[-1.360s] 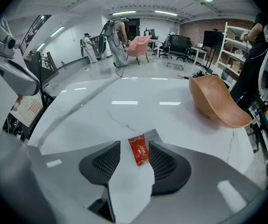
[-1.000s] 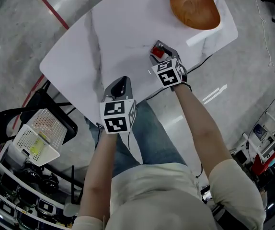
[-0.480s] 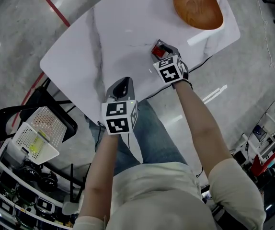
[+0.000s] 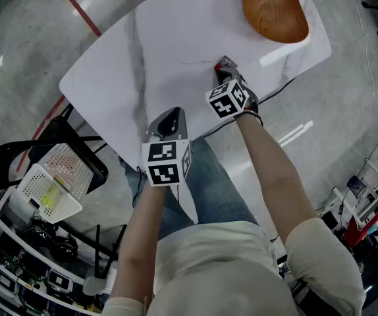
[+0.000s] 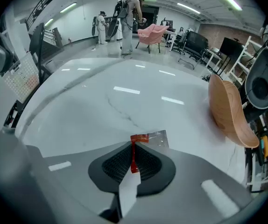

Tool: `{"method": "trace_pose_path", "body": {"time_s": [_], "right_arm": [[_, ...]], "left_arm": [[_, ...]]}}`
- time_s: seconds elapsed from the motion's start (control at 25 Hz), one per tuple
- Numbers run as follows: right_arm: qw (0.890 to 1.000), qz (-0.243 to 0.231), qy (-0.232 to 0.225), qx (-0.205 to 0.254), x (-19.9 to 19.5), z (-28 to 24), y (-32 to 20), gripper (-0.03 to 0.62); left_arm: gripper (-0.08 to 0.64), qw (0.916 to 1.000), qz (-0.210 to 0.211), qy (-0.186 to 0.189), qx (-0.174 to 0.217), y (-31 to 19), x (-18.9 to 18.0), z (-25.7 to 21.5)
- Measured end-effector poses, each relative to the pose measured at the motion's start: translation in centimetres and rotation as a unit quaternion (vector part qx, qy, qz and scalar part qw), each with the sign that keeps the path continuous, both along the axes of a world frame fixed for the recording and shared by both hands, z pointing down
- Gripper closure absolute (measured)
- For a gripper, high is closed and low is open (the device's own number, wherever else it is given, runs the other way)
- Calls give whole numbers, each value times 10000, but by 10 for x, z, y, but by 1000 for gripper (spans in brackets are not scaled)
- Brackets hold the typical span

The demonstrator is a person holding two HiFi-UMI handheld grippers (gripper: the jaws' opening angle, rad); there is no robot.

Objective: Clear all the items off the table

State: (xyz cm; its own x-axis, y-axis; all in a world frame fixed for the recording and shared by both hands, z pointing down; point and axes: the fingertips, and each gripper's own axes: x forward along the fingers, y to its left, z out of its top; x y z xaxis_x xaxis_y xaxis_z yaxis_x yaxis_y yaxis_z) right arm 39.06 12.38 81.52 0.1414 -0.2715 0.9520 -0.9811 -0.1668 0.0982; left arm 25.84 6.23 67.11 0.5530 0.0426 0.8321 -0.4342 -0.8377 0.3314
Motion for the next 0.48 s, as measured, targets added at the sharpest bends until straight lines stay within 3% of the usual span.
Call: {"method": "trace_pose_path", "body": {"time_s": [0.48], "right_arm": [[9987,424,-45,267,-10,-37,3,590]], "left_arm": [[552,9997,-163,104,137,-8,-16,-19]]}}
